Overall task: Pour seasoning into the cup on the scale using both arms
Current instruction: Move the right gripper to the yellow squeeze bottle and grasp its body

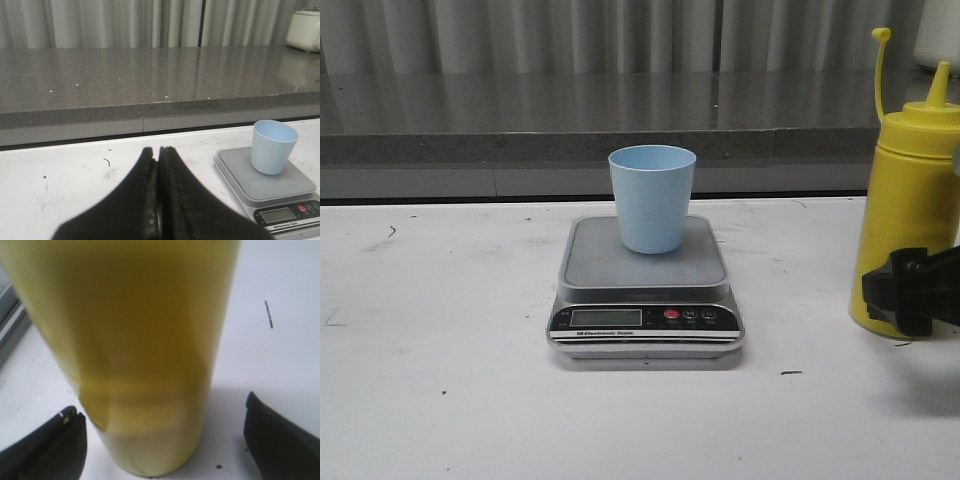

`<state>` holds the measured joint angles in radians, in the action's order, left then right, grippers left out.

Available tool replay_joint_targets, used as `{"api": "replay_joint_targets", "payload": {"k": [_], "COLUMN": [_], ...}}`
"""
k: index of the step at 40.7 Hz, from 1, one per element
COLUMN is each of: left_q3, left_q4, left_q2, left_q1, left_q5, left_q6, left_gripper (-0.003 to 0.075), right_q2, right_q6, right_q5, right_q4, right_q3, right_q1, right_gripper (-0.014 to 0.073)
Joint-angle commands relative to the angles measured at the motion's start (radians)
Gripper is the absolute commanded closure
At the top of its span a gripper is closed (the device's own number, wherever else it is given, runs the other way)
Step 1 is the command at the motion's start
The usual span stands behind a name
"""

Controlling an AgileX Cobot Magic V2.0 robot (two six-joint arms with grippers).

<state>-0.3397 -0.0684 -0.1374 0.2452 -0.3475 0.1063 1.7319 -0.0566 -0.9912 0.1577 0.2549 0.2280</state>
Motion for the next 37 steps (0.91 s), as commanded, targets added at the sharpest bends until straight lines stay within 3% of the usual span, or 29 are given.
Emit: {"api": "replay_joint_targets", "payload": {"k": [1, 10, 37], "left_q3": [-0.025, -0.025, -0.025], "left_q4": [0.007, 0.007, 0.007], "left_q2": [-0.011, -0.011, -0.011], "left_q1": [-0.004, -0.004, -0.004], "left_q5": [0.089, 0.089, 0.089], "left_q6": [0.009, 0.009, 0.009], "left_gripper": [0.0740, 0.0740, 0.0740], "right_q2": [0.018, 0.090, 0.116], "right_q6": [-0.005, -0.005, -0.005], "right_q5": [-0.162, -0.288, -0.271], "right_q4": [-0.017, -0.017, 0.011], "right_q3": [0.020, 0.029, 0.132], "right_q1": [-0.001, -0.001, -0.006], "right_gripper": [-0.0059, -0.0059, -0.0057]}}
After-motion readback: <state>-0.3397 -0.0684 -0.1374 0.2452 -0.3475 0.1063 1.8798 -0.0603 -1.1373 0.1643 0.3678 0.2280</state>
